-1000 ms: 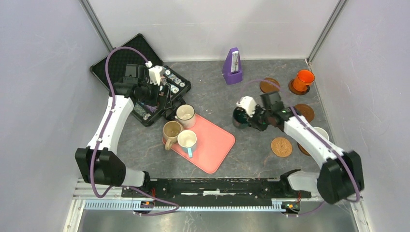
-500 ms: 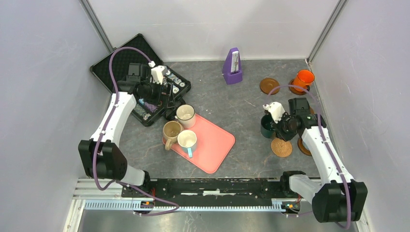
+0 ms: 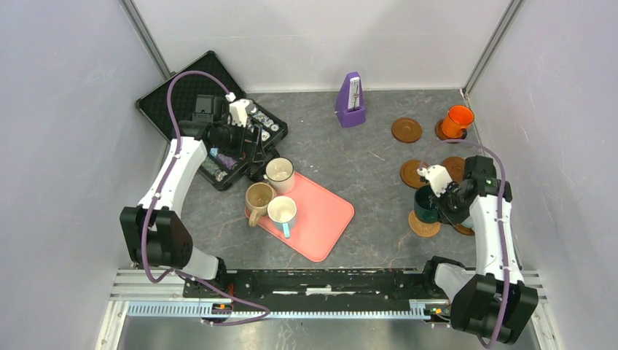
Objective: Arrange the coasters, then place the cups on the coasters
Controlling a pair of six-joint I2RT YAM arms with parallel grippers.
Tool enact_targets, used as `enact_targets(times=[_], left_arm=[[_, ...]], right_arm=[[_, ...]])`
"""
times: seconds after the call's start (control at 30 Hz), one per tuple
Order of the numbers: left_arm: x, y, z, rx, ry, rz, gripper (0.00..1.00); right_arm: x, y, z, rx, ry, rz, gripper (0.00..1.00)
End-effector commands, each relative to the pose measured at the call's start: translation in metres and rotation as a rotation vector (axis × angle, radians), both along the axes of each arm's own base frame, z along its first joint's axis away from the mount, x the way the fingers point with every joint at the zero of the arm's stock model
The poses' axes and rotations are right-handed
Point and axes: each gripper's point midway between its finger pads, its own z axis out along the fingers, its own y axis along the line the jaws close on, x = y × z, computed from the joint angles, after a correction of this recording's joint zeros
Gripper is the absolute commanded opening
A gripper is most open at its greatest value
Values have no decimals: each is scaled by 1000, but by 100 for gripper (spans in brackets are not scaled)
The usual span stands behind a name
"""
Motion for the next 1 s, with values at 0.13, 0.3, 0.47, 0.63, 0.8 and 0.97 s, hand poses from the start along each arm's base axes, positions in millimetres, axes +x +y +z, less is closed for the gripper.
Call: enact_targets(times=[0.13, 0.3, 0.47, 0.63, 0.8, 0.97], left_arm=[[14, -7, 16, -58, -41, 18, 100], [12, -7, 14, -63, -30, 24, 100], [14, -7, 16, -58, -38, 22, 100], [16, -7, 17, -58, -41, 18, 100], [17, -7, 16, -59, -41, 15, 100], [17, -6, 14, -51, -39, 17, 100]], right_arm=[[-3, 2, -12, 35, -42, 39, 0], [1, 1, -15, 34, -62, 24, 0], [2, -1, -13, 30, -84, 15, 0], [-2, 0, -18, 33, -82, 15, 0], [-7, -3, -27, 22, -64, 17, 0], [-11, -6, -34, 4, -54, 20, 1]])
